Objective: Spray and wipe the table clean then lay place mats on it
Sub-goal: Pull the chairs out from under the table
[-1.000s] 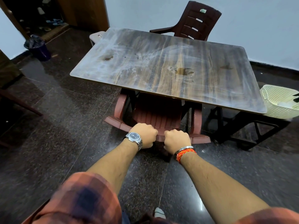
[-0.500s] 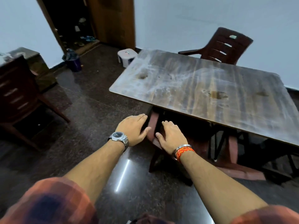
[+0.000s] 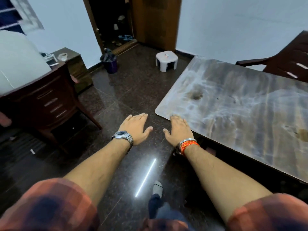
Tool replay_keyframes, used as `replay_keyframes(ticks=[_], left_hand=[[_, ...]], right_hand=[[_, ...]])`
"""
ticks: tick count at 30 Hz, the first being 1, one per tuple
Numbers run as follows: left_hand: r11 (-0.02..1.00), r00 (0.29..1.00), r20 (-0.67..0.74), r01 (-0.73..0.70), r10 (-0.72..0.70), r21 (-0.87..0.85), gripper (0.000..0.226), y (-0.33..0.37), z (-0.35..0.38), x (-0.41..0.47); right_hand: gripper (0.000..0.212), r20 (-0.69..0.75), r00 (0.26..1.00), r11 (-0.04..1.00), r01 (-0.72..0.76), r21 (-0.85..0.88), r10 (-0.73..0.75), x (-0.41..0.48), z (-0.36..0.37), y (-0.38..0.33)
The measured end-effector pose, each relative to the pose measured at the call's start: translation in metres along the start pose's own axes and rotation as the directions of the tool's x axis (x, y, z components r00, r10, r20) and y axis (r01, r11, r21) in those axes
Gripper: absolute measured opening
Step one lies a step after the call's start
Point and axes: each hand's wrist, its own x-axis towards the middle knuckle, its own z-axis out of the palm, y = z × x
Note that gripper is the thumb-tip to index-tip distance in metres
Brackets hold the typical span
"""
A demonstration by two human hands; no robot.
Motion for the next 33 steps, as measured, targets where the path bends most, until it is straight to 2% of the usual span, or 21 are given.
replay_keyframes(ticks=[5,10,13,17,23,26,33], left_hand=[[0.998,0.999,0.052,-0.013,0.010,0.060,0.067,-0.059,-0.030,0.099],[1.000,0.997,0.068,0.023,-0.023,0.007,0.070,-0.107,-0.038,0.199],[0.999,0.993,0.114,-0.028,0.026,0.017,0.070,-0.133,-0.034,0.272],[0.990,0.984,0.108,-0.139,0.139,-0.012,0.064,-0.161,-0.027,0.373],[0.924,0.910,0.169,-0.383,0.379,-0.009,0.062,-0.184,-0.038,0.516],[0.891,0.874,0.194,-0.453,0.446,-0.008,0.064,-0.179,-0.042,0.582],[0.765,0.753,0.177,-0.645,0.634,0.002,0.067,-0.115,-0.042,0.750]], right_hand=[[0.068,-0.004,1.000,0.999,-0.016,0.047,0.016,0.123,-0.007,-0.015],[0.067,-0.017,0.997,0.996,-0.075,0.054,0.076,0.227,-0.014,-0.026],[0.069,-0.025,0.991,0.991,-0.133,0.034,0.134,0.290,-0.006,-0.024],[0.069,-0.043,0.963,0.963,-0.265,0.049,0.267,0.371,0.005,-0.013],[0.070,-0.069,0.877,0.879,-0.470,0.079,0.475,0.477,-0.002,0.003],[0.070,-0.083,0.832,0.834,-0.538,0.122,0.549,0.513,-0.016,0.015],[0.070,-0.133,0.694,0.707,-0.691,0.153,0.708,0.616,-0.051,0.111]])
